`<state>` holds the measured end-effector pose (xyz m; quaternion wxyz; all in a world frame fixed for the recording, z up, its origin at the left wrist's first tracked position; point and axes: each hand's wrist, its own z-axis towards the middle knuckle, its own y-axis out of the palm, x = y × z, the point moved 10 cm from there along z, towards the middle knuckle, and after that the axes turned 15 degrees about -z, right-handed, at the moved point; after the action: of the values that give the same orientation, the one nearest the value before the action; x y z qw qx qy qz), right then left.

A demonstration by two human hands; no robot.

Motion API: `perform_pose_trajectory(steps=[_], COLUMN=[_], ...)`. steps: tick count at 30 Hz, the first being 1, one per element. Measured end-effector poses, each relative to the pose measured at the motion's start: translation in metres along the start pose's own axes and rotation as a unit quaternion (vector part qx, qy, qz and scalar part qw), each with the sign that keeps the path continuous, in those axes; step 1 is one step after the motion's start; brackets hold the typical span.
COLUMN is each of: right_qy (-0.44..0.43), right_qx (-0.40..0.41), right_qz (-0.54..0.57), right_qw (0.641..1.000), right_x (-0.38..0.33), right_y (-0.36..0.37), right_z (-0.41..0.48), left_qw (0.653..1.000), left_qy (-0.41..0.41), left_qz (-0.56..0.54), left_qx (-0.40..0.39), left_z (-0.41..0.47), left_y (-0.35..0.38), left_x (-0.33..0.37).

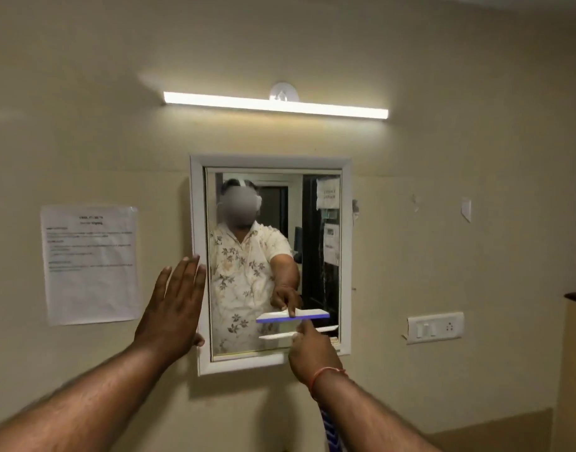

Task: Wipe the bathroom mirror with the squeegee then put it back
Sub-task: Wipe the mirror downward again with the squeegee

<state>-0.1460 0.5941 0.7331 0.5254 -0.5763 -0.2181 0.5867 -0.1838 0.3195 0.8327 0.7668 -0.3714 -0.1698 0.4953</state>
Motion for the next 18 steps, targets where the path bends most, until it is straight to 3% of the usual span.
perform_pose_trajectory(steps=[4,9,13,18], right_qy=[-0.039,-0.11,-0.13,-0.126], right_qx=[0.119,0.256,0.308,0.329], right_qz=[0.058,0.05,0.001,0.007], right_qw=[0.99,0.959,0.942,0.936], right_x=[-0.032,-0.085,-0.115,-0.131], right_y=[-0.094,-0.211,-0.271,-0.291], right_z=[0.015,0.028,0.043,0.062], left_qw=[0.999,0.997,0.994,0.996], left_qy=[-0.006,-0.062,-0.105,-0.089], left_qz=[0.013,0.035,0.027,-0.025], left_qx=[0.04,0.009,-0.023,0.017], left_z=[0.04,0.086,0.101,0.112], left_y=[-0.045,-0.079,-0.079,-0.068], left_x=[-0.006,-0.007,-0.008,-0.022])
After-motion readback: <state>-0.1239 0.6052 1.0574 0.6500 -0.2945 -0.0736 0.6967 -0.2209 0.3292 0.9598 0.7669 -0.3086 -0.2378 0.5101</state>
